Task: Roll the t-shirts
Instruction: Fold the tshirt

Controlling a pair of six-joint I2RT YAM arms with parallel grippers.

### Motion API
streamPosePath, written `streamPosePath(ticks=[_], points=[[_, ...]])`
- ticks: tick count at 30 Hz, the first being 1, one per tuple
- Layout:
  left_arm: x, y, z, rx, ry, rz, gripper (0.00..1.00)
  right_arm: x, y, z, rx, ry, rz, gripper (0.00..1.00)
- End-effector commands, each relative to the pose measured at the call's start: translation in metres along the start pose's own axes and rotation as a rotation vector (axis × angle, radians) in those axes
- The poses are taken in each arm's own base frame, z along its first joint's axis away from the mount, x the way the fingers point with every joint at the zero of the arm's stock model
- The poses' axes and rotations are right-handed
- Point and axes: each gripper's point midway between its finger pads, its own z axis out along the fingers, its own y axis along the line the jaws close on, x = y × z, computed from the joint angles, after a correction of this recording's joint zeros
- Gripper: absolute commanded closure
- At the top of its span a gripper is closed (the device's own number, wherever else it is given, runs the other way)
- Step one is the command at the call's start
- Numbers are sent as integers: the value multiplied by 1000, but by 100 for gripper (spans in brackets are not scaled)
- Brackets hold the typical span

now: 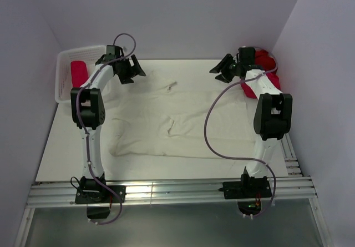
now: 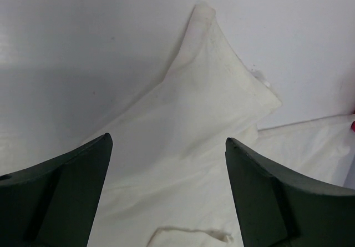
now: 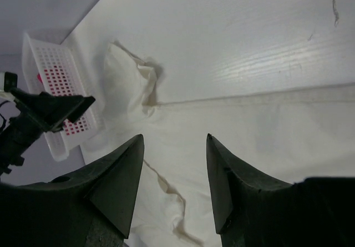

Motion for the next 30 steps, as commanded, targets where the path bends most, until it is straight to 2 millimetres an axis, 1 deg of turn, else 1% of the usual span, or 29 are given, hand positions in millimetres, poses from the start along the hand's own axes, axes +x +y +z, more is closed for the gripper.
streamPosePath(ticks=[1, 2, 3, 4, 6, 7, 11, 12, 13, 14, 15, 16, 20, 21, 23, 24, 27, 28, 29, 30], points=[[-21, -8, 18, 29, -78, 135, 11, 5, 2, -28, 6, -2, -56, 44], [-28, -12, 20, 48, -111, 154, 11, 7, 2, -31, 6, -1, -56, 44], [-30, -16, 21, 74, -132, 167, 11, 9, 1, -34, 11, 0, -57, 44], [-25, -15, 21, 88, -130, 173, 11, 10, 0, -39, 13, -5, -58, 44], [-33, -16, 22, 74, -167, 192, 11, 13, -3, -45, 22, -2, -58, 45], [-28, -12, 30, 63, -154, 197, 11, 12, -4, -51, 33, -14, -59, 45], [-26, -5, 45, 50, -135, 212, 15, 13, -5, -67, 37, -24, -58, 45], [-25, -4, 50, 53, -130, 214, 19, 15, -6, -69, 41, -23, -58, 45], [-24, -4, 52, 58, -127, 216, 22, 14, -4, -75, 40, -33, -65, 45], [-24, -3, 53, 57, -125, 218, 25, 14, -6, -78, 46, -35, -60, 45], [-24, -4, 55, 61, -124, 221, 28, 15, -9, -79, 53, -35, -57, 45], [-21, 0, 59, 54, -114, 221, 29, 15, -9, -83, 55, -41, -58, 46], [-13, 9, 68, 30, -98, 213, 30, 13, -24, -93, 103, -54, -36, 46], [-11, 10, 70, 30, -91, 211, 32, 11, -29, -95, 122, -60, -35, 46], [-8, 10, 73, 33, -88, 211, 38, 12, -40, -97, 175, -59, -35, 46], [-7, 10, 74, 36, -85, 212, 45, 10, -44, -99, 204, -67, -32, 46], [-6, 6, 77, 51, -83, 216, 55, 13, -60, -102, 281, -63, -18, 47], [-3, 5, 79, 55, -77, 219, 65, 14, -64, -102, 295, -60, -12, 47], [-2, 2, 80, 65, -75, 224, 70, 15, -67, -102, 301, -56, -6, 47], [-2, -1, 79, 75, -74, 234, 72, 16, -70, -102, 310, -51, -1, 47]])
